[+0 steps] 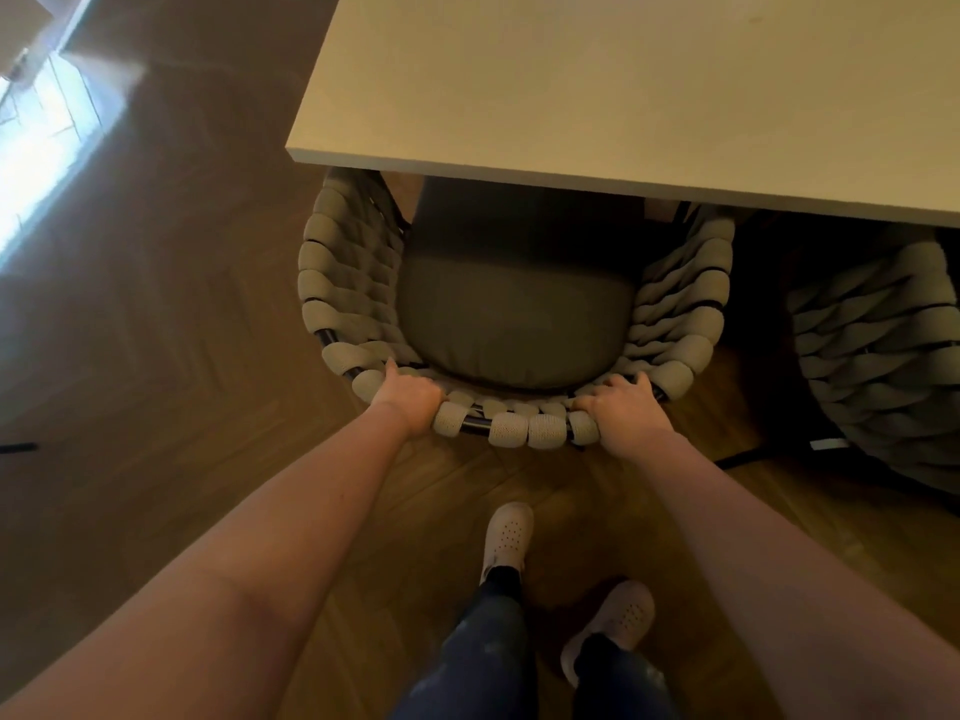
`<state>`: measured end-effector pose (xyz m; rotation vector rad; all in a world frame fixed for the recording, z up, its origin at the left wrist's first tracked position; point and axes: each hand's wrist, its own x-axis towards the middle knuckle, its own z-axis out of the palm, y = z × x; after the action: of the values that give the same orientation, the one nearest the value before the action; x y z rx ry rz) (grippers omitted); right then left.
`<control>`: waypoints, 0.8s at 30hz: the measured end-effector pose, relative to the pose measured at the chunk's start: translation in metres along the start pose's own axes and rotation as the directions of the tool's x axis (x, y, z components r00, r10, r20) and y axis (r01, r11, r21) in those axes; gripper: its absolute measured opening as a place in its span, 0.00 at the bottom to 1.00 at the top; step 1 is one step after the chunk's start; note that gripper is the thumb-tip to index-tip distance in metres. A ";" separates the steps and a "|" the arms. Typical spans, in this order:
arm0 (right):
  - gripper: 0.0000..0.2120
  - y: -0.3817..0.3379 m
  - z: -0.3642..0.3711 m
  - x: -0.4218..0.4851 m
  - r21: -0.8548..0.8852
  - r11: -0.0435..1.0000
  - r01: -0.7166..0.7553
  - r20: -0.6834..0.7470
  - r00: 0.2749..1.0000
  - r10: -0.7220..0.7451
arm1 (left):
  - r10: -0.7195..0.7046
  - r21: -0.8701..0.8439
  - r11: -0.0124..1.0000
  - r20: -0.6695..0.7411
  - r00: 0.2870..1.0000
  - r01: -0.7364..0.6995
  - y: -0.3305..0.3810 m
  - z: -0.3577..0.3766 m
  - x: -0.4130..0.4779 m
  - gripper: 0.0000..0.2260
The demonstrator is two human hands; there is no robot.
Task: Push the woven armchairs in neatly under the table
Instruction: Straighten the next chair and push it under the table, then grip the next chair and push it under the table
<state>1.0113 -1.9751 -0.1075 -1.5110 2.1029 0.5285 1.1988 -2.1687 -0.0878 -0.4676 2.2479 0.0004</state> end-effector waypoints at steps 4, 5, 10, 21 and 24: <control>0.27 0.006 0.000 -0.005 0.076 0.997 0.002 -0.054 0.999 0.002 | 0.066 0.058 0.996 0.055 0.996 -0.069 -0.001 0.000 0.002 0.44; 0.30 0.010 0.000 -0.010 0.090 0.996 -0.002 -0.068 0.998 0.008 | 0.108 0.035 0.993 0.051 0.993 -0.109 0.003 -0.003 0.002 0.47; 0.39 0.042 0.014 -0.052 0.185 0.982 -0.026 -0.237 0.969 0.070 | 0.308 -0.100 0.943 -0.109 0.945 -0.318 0.048 -0.032 0.001 0.49; 0.42 0.187 0.084 -0.193 0.391 0.874 -0.290 -0.192 0.903 0.385 | 0.462 0.122 0.882 -0.409 0.787 -0.455 0.251 -0.116 0.017 0.46; 0.43 0.235 0.112 -0.239 0.414 0.857 -0.307 -0.156 0.903 0.399 | 0.445 0.121 0.891 -0.411 0.795 -0.437 0.316 -0.130 0.016 0.45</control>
<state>0.8699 -1.6570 -0.0492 -1.0057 2.5131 0.0442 0.9894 -1.8999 -0.0609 0.1005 2.7448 0.1291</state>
